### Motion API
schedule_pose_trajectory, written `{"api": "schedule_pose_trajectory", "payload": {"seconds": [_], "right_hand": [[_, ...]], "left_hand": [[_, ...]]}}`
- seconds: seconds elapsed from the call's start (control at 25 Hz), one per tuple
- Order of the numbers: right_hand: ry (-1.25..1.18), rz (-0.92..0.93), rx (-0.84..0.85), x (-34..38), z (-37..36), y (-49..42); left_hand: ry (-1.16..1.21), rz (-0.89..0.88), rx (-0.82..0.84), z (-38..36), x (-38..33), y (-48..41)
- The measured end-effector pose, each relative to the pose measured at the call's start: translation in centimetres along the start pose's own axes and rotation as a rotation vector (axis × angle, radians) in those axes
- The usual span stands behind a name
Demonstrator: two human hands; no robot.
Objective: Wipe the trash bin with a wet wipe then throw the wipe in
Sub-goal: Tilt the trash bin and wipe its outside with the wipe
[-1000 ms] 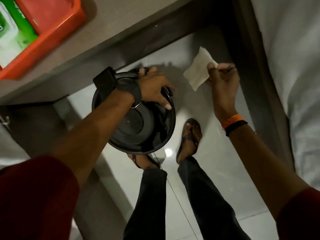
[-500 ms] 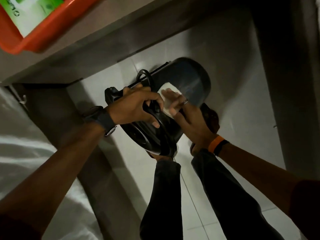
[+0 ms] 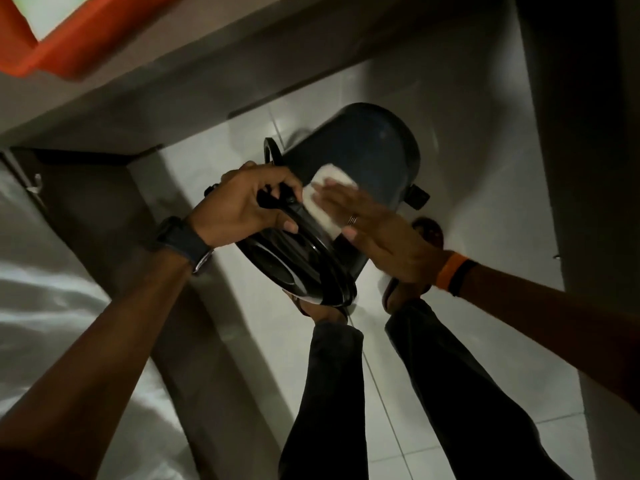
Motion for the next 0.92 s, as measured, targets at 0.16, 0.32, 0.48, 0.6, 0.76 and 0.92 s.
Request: {"api": "schedule_pose_trajectory", "payload": {"seconds": [0.16, 0.32, 0.48, 0.6, 0.76, 0.92], "right_hand": [[-0.065, -0.600, -0.316, -8.7, 6.0, -3.8], [-0.046, -0.096, -0.139, -0.6, 0.1, -2.1], [0.088, 0.007, -0.040, -1.5, -0.4, -0.3], [0.099, -0.510, -0.298, -9.1, 7.1, -4.1], [0.041, -0.467, -0.082, -6.4, 6.4, -8.6], [-0.079, -0.122, -0.005, -2.2, 3.2, -4.7]], "left_hand": [[-0.049, 0.011, 0.009, -0.6, 1.1, 0.9], [-0.012, -0.036, 0.018, -0.2, -0.1, 0.2], [-0.031, -0.037, 0.049, -0.7, -0.4, 0.3], [-0.121, -0.062, 0.058, -1.2, -0.7, 0.1], [-0.270, -0.104, 0.049, -1.3, -2.9, -1.1], [-0.225, -0.093, 0.098, -2.2, -4.3, -1.2]]}}
Point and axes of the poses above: each hand's wrist, its own y-axis away from the middle knuckle, its own z-axis out of the back of the hand, x = y × z, the point moved 7 cm from there along -y, towards the middle knuckle, and after that the axes turned 3 degrees about -y, right-handed, at the moved point
